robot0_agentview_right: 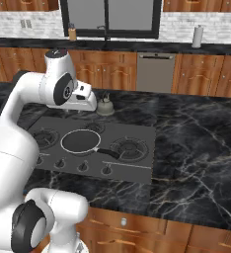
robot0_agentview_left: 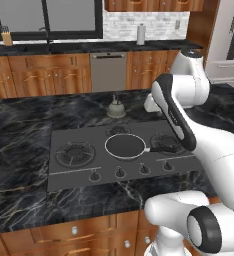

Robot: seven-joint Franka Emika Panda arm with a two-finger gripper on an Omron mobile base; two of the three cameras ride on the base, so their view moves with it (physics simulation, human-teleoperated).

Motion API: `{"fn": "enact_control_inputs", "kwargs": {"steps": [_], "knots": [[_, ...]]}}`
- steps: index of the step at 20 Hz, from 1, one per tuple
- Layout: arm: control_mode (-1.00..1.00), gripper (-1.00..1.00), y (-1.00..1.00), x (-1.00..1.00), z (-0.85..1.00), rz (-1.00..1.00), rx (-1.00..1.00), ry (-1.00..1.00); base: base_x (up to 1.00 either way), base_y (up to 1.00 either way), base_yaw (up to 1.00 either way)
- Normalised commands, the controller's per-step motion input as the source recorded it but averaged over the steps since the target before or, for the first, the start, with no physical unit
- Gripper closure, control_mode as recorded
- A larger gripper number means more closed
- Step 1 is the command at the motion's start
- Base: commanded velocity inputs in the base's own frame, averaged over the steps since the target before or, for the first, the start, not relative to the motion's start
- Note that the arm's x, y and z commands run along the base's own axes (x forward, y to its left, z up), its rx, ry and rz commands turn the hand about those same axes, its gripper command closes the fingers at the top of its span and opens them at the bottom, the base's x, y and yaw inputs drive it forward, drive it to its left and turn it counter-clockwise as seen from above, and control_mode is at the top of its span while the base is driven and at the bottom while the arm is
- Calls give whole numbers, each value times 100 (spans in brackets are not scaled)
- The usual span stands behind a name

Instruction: Pick the kettle from the counter and place it on a stove burner. Then turn the burner on.

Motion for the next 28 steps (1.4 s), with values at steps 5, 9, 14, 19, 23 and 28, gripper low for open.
{"fn": "enact_control_inputs", "kwargs": {"steps": [5, 9, 14, 19, 23, 28], "knots": [[-100, -100, 37, -3, -2, 0, 0, 0, 0, 0, 0], [-100, -100, 65, 0, 0, 0, 0, -1, 0, 0, 0], [-100, -100, 53, 0, 0, -1, 0, -3, 0, 0, 0], [-100, -100, 1, -12, 0, 0, 0, 0, 0, 0, 0], [-100, -100, 0, -38, 0, 0, 0, 0, 0, 0, 0], [100, -100, 0, -7, 0, 0, 0, 0, -28, 4, 2]]}}
